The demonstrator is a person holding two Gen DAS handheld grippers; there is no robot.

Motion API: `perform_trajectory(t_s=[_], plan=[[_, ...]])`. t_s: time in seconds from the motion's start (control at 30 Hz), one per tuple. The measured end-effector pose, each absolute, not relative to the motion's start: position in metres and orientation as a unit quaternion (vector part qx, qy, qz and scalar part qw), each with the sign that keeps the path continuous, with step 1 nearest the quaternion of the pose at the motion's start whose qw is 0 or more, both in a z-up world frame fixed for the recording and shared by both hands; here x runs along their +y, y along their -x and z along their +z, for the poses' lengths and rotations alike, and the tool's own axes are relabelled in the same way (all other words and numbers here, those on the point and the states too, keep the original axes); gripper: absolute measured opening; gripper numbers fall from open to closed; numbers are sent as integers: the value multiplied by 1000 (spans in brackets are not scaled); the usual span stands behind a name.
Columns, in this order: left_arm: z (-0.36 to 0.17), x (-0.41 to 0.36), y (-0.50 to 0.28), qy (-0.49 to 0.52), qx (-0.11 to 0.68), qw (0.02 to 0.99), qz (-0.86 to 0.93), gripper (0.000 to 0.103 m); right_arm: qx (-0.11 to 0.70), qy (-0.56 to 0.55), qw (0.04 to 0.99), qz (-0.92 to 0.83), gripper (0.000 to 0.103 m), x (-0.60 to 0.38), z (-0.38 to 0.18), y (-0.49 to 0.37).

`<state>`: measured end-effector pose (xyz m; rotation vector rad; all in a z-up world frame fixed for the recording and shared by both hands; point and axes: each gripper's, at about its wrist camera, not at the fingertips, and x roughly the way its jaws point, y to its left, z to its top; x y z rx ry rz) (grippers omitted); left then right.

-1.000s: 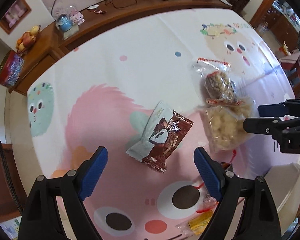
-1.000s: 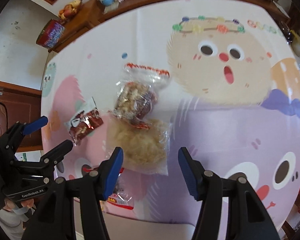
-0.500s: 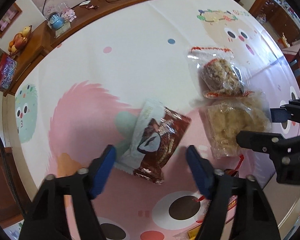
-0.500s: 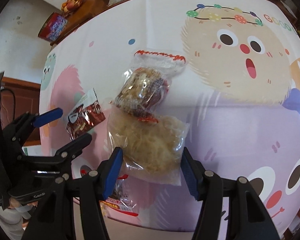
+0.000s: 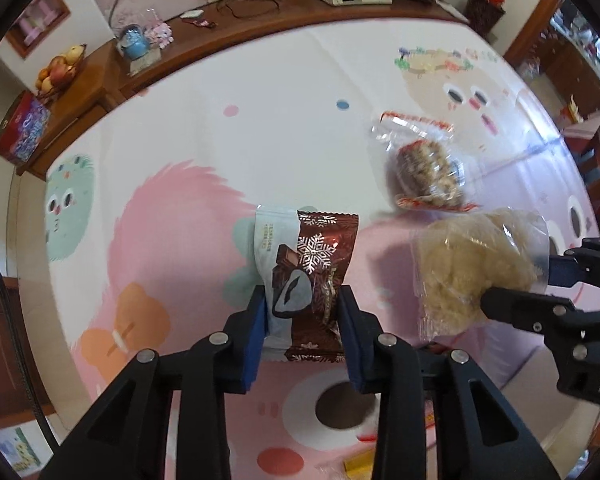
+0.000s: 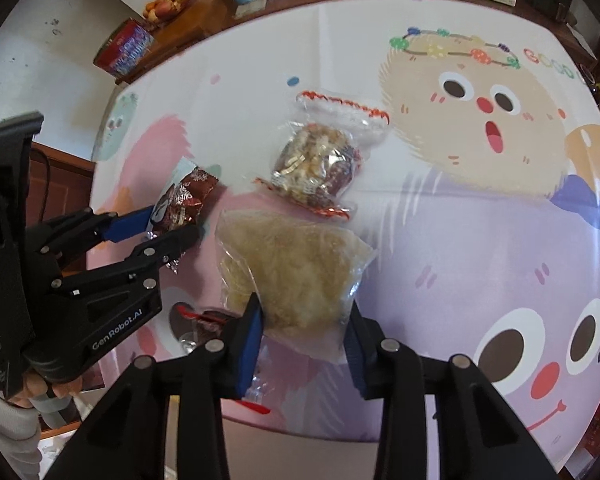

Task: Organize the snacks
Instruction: 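Carry the chocolate packet and bread bag over the white tray and open both tools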

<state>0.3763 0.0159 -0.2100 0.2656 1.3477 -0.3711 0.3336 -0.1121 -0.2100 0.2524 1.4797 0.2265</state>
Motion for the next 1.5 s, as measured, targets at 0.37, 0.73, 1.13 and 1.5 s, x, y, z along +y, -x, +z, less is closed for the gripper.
perform_trajectory(t_s=[0.37, 0.73, 1.13, 1.5], plan=[[-102, 47, -311, -76, 560, 814, -137, 32, 598, -121, 784, 114, 37, -124, -118, -290], [-6, 75, -193, -24, 504, 859, -87, 32, 529, -120, 828, 144, 37, -130, -21, -191], [27, 77, -93, 7, 473, 879, -56, 32, 506, -116, 841, 152, 37, -139, 15, -104], [-1, 66, -56, 1, 488, 872, -33, 33, 497, -83, 857, 108, 38, -143, 10, -65]])
